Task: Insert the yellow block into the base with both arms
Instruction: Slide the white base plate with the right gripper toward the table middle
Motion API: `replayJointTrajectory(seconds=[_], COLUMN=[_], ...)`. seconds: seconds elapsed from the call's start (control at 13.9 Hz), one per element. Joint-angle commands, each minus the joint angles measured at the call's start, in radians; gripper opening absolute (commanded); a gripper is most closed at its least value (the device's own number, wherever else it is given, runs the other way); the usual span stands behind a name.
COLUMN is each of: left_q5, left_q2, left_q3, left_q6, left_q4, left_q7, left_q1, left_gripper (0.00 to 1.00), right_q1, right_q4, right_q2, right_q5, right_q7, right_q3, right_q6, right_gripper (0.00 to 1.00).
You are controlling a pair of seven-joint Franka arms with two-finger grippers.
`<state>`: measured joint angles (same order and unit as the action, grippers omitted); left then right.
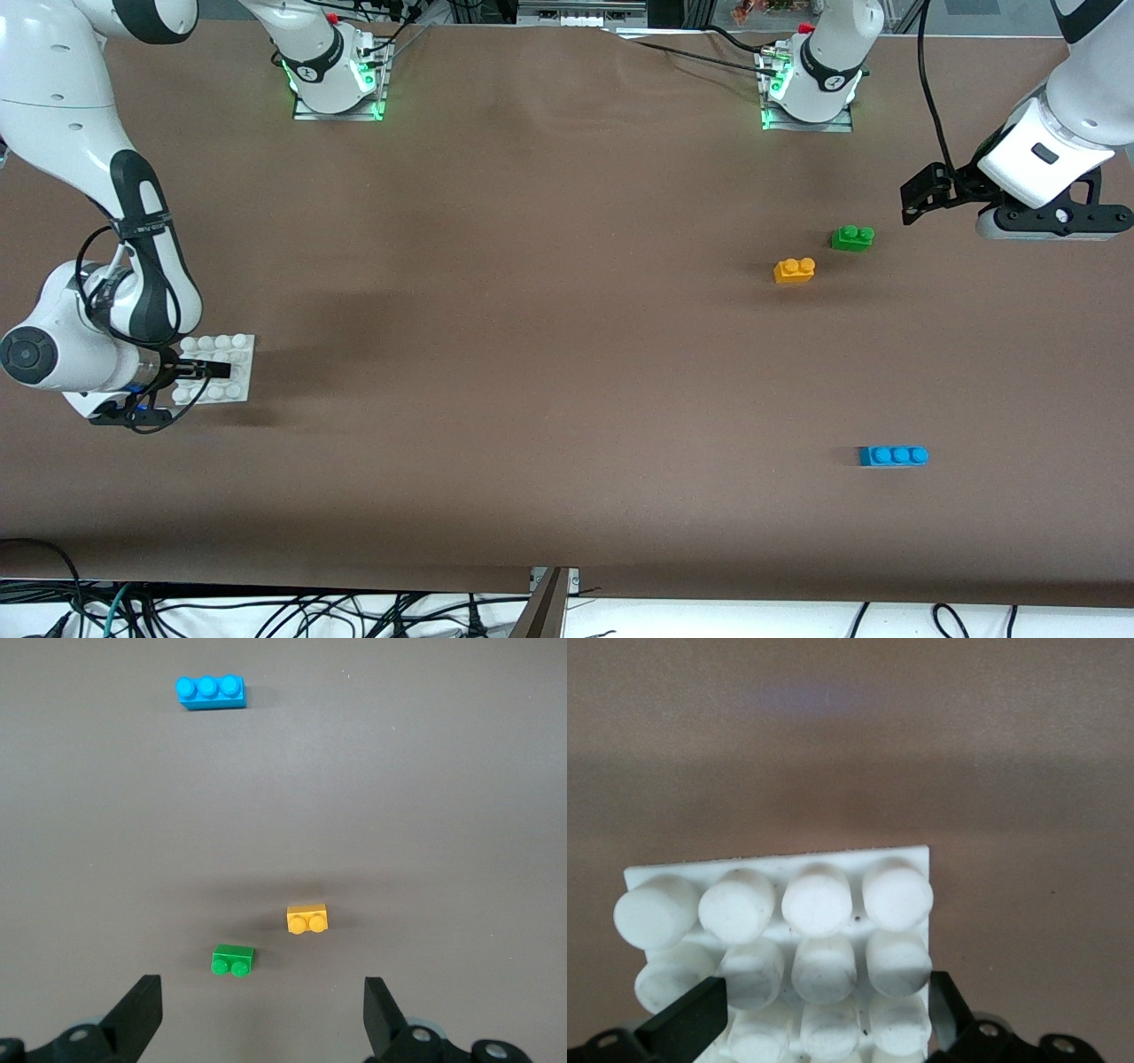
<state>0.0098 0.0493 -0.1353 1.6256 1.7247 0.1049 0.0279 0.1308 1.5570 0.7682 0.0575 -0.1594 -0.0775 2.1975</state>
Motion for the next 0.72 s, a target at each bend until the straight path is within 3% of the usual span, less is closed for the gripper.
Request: replayJointTrajectory(seconds=[0.0, 0.65], left_q5=[0.026, 0.027], left_q2=[-0.005, -0.005], left_q3=[-0.007, -0.007], left_q6=[-0.010, -0.010], left_q4=[-0.016, -0.016], left_q7=[-0.011, -0.011], left_q1=[0.003, 0.003], left_gripper=[1.00, 1.00], right_q1=[0.015, -0.066], right_q4=[0.041, 0.038], right_q2=[0.002, 0.026], right_q5=[0.009, -0.022], right_q7=[-0.022, -0.003], right_q3=[0.004, 0.015], right_q6=[0.047, 0.094], right_gripper=[1.00, 1.00])
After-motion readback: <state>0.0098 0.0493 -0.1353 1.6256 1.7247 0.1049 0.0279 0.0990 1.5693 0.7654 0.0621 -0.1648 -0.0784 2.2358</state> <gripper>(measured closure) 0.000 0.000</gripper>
